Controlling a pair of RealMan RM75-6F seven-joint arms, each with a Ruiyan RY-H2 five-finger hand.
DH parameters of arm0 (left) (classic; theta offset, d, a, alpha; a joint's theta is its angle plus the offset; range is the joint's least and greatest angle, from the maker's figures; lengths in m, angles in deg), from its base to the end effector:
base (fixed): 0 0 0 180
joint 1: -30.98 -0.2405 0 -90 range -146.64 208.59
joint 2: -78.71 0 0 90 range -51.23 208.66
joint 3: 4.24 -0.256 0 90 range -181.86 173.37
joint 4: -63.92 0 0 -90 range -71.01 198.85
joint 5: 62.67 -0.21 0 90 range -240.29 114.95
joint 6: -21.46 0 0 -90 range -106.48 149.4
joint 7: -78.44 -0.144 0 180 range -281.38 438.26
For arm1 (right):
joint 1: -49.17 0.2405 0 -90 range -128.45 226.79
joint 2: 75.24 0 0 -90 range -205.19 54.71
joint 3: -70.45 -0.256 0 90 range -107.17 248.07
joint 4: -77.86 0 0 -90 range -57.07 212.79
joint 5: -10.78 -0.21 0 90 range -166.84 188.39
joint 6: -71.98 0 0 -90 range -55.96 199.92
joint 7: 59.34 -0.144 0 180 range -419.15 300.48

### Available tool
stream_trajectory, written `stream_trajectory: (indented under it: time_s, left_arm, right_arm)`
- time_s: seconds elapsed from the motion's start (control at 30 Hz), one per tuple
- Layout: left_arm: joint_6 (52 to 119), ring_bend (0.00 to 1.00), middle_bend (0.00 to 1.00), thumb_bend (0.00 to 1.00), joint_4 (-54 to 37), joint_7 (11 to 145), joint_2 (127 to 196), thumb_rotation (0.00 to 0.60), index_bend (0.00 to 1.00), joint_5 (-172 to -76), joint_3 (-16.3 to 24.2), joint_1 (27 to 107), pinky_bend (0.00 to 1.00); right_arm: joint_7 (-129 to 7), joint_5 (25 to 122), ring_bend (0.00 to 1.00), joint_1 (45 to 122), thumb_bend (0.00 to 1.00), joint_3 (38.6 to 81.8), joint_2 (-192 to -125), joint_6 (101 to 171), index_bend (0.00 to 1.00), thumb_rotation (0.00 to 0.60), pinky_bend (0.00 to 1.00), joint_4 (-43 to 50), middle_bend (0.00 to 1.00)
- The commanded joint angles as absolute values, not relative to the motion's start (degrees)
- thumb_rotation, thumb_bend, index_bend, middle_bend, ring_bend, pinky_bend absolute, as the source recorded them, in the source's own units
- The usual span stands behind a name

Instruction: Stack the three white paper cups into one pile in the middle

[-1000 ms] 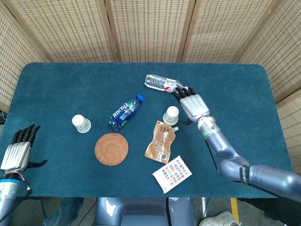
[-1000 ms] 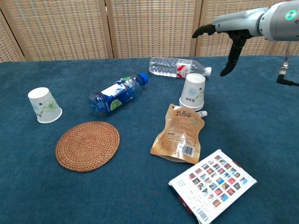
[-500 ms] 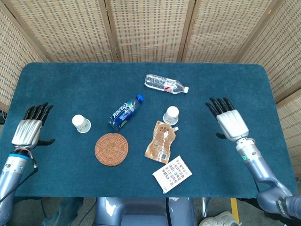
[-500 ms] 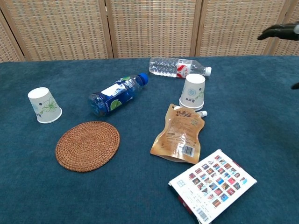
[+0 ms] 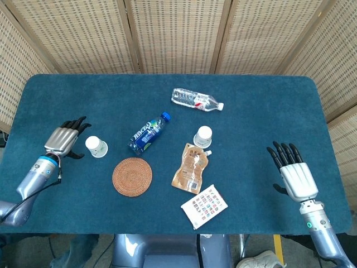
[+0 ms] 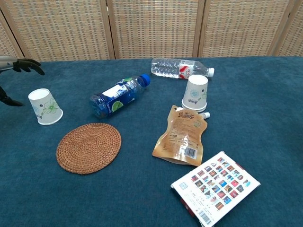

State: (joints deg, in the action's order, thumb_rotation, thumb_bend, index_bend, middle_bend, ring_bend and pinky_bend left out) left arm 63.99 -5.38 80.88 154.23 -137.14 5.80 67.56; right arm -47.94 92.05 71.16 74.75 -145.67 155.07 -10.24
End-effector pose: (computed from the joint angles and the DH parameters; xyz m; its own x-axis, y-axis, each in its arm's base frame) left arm -0.2734 0.3801 0.0812 0.5136 0.3193 0.7964 0.8579 -0.2042 -0.4714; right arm -0.2762 -0.2452 0.1133 0.5610 -0.0092 0.8277 -0.8103 -0.2109 0.5468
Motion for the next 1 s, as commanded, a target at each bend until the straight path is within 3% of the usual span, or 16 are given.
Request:
stream_trajectory:
  time_s: [0.03, 0.27, 0.7, 1.0]
  left_arm:
    - [61.82, 0.14, 0.05, 0.24, -2.49, 86.68, 156.66, 0.600, 0.19, -138.50, 5.50, 69.41, 0.10]
    - [60.98, 0.15, 0.07, 0.24, 1.41, 91.04, 158.28, 0.600, 0.22, -140.32, 4.46, 70.62, 0.13]
    - [59.74, 0.33, 0.28, 0.26, 3.25, 90.88, 159.64, 0.600, 0.46, -137.66, 4.67, 71.86, 0.29]
    - [62.38, 0.35, 0.30, 0.26, 1.93, 90.24, 158.75, 0.600, 0.48, -137.02, 5.71, 71.91, 0.31]
  right_arm:
    - [-47.92, 92.79, 0.00, 70.08, 0.00, 74.69, -146.20, 156.02, 0.02, 0.600, 0.00, -10.26, 0.00]
    - [-49.60, 93.93, 0.00, 68.75, 0.00, 73.81, -147.07, 156.24, 0.02, 0.600, 0.00, -8.98, 0.00]
    - [-51.87, 95.74, 0.00, 67.46, 0.00, 72.26, -147.27, 155.85, 0.02, 0.600, 0.00, -7.59, 0.00]
    - [-52.25, 96.24, 0.00, 66.82, 0.00, 71.32, -147.25, 155.58, 0.02, 0.600, 0.00, -7.61, 0.00]
